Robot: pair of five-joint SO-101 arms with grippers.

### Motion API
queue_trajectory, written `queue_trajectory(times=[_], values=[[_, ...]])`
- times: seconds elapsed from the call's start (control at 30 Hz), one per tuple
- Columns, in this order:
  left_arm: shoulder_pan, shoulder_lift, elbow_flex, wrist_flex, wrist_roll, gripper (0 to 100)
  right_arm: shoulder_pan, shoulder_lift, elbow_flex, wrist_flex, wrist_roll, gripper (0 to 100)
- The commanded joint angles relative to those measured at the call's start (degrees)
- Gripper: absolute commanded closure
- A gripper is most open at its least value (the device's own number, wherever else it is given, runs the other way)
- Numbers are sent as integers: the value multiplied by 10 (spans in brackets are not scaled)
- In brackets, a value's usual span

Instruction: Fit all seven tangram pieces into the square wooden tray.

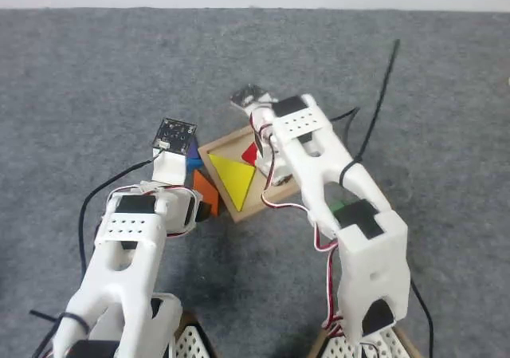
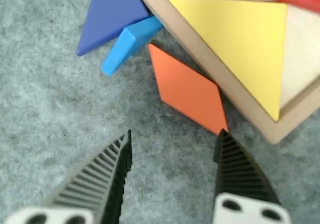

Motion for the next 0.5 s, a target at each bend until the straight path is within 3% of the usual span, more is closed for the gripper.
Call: queue_trajectory(times=[0.0,0.47], values=[[-1,-23,-2,-15,-4,744,38,-63,-50,22,11,989],[-1,-23,-2,-15,-4,744,153,-44,-92,15,23,986]])
